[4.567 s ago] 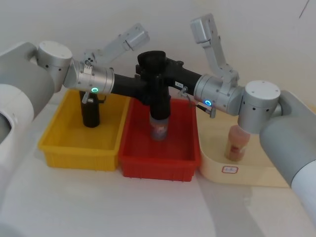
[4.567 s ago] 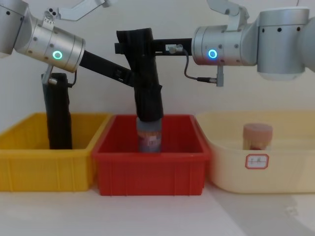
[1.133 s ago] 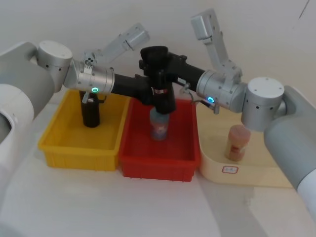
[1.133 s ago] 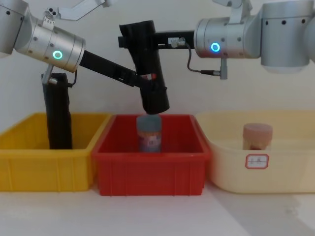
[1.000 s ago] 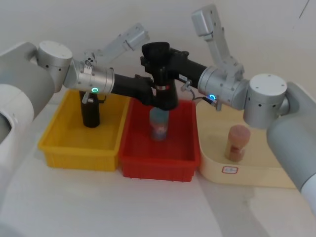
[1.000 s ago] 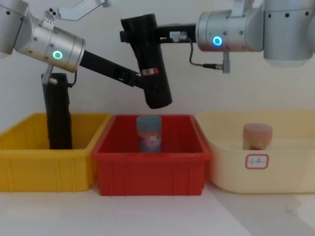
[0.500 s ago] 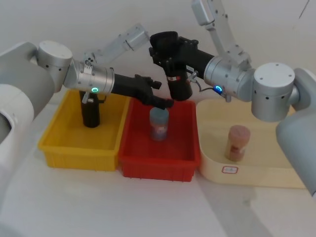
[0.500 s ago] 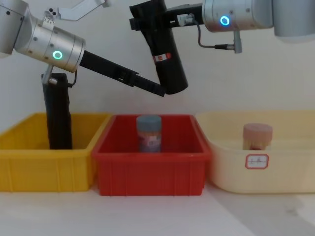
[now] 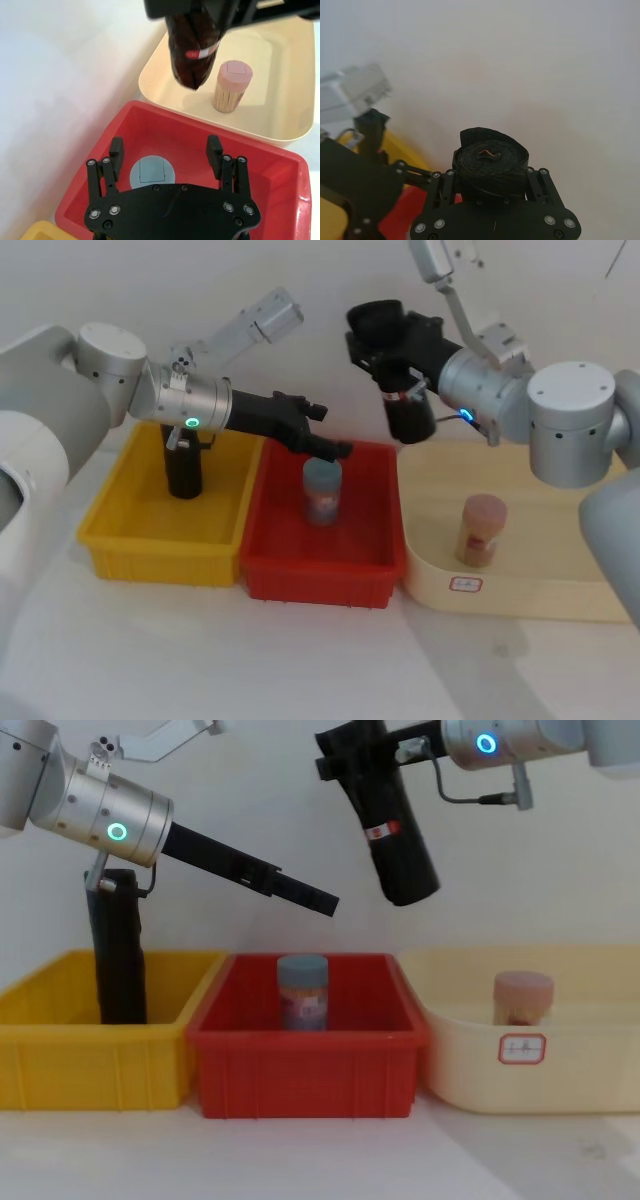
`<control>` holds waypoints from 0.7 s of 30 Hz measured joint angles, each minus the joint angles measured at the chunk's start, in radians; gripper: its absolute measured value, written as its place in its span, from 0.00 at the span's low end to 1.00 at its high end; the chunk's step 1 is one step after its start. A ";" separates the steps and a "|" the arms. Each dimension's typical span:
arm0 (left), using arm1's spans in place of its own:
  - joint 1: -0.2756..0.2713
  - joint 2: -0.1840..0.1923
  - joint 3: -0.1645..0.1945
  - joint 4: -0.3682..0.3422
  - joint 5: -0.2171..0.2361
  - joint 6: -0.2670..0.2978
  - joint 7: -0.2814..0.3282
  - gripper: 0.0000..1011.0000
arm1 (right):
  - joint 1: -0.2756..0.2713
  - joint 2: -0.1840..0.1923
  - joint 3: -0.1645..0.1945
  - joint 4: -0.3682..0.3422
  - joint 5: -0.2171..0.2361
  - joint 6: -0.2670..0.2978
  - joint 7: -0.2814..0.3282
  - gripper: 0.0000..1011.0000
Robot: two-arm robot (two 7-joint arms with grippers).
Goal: Pick up the garbage bag with the one hand and transfer it to the other hand.
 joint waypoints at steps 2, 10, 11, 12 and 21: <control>0.000 0.000 0.000 0.000 0.000 0.000 0.000 0.99 | -0.008 0.005 0.006 -0.019 -0.011 0.029 -0.024 0.57; 0.000 0.000 0.000 0.000 0.000 0.000 0.000 0.99 | -0.036 0.021 0.028 -0.081 -0.044 0.115 -0.108 0.57; 0.000 0.000 0.000 0.000 0.000 0.000 0.000 0.99 | -0.041 0.025 0.034 -0.090 -0.051 0.132 -0.123 0.57; 0.000 0.000 0.000 0.000 0.000 0.000 0.000 0.99 | -0.043 0.026 0.036 -0.095 -0.053 0.140 -0.132 0.57; 0.000 0.000 0.000 0.000 0.000 0.000 0.000 0.99 | -0.067 0.043 0.060 -0.138 -0.078 0.203 -0.191 0.79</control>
